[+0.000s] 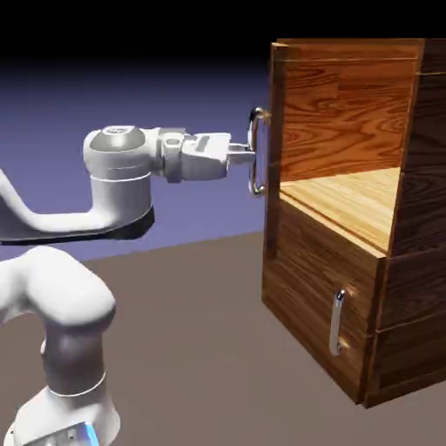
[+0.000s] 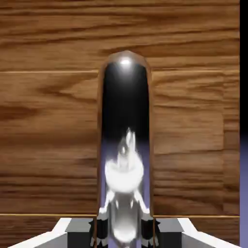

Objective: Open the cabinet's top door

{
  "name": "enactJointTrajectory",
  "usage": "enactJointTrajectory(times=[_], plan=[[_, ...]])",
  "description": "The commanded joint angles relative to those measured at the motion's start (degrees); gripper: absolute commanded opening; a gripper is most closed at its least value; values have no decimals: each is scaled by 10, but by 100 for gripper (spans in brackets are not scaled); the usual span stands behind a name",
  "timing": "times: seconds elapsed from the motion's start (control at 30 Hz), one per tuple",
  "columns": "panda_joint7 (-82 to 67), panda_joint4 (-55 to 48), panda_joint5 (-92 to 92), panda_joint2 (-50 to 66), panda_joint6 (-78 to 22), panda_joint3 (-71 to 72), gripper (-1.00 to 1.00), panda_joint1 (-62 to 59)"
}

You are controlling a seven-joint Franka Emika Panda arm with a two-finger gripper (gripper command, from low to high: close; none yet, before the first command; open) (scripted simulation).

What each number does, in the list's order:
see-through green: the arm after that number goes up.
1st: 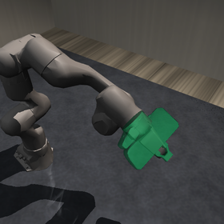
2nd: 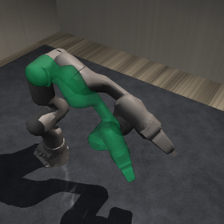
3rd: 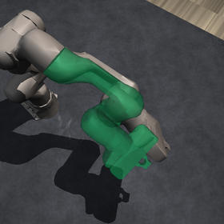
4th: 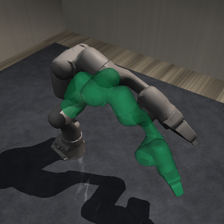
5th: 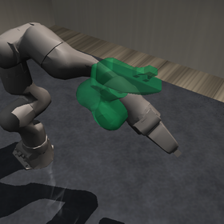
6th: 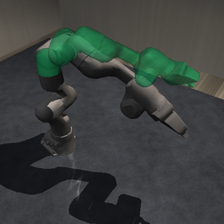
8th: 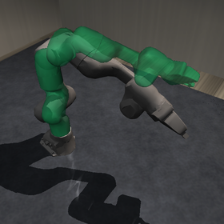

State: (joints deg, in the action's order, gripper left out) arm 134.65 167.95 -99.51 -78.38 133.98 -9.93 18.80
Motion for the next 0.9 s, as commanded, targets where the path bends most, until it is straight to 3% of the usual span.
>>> enactJointTrajectory(times=[0.0, 0.47, 0.87], plan=[[-5, 5, 24, -8, -15, 21, -100, 0], [-25, -9, 314, -21, -234, 312, -100, 22], [2, -167, 519, 91, -452, 561, -100, -68]])
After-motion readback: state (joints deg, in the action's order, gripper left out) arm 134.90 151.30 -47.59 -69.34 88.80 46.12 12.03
